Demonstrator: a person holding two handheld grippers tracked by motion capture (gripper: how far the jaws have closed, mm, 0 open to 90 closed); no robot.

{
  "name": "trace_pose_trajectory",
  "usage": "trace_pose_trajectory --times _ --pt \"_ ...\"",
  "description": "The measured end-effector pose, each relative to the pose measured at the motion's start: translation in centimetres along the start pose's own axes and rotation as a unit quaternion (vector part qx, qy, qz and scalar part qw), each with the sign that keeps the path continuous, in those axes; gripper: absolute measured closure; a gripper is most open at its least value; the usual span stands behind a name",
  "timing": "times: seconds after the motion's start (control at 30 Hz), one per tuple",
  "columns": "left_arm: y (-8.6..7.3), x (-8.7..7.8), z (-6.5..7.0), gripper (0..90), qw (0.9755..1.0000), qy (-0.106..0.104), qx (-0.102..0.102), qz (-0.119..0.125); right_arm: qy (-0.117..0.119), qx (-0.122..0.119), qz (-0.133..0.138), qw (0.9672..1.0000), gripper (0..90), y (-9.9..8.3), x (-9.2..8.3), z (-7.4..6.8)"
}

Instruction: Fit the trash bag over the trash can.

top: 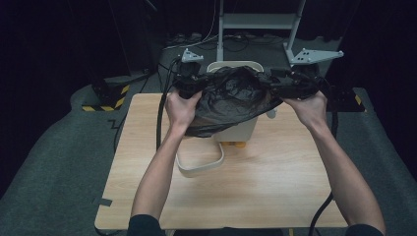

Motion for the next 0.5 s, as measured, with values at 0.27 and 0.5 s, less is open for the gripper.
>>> trace_pose_trajectory --times 0.27,0.5 --pt "-0.7 -1.6 0.4 62.0 0.9997 -0.006 0.007 0.023 -0.038 -0.001 -0.023 0.999 87.6 0.3 2.1 0.8" --pt "-2.8 -4.0 1.5 38.7 0.9989 -0.004 0.033 0.034 -0.042 0.023 -0.036 0.9982 89.7 0.3 3.2 1.7"
Point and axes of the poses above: each handheld gripper's, and its own axes: x roughly forward along the jaws, y roughly out of its top, z roughly to its right, the point moved 6 cm from there along x, roughly forward along the jaws, and after that the axes turned 15 degrees about -z, right-handed, at the moved point
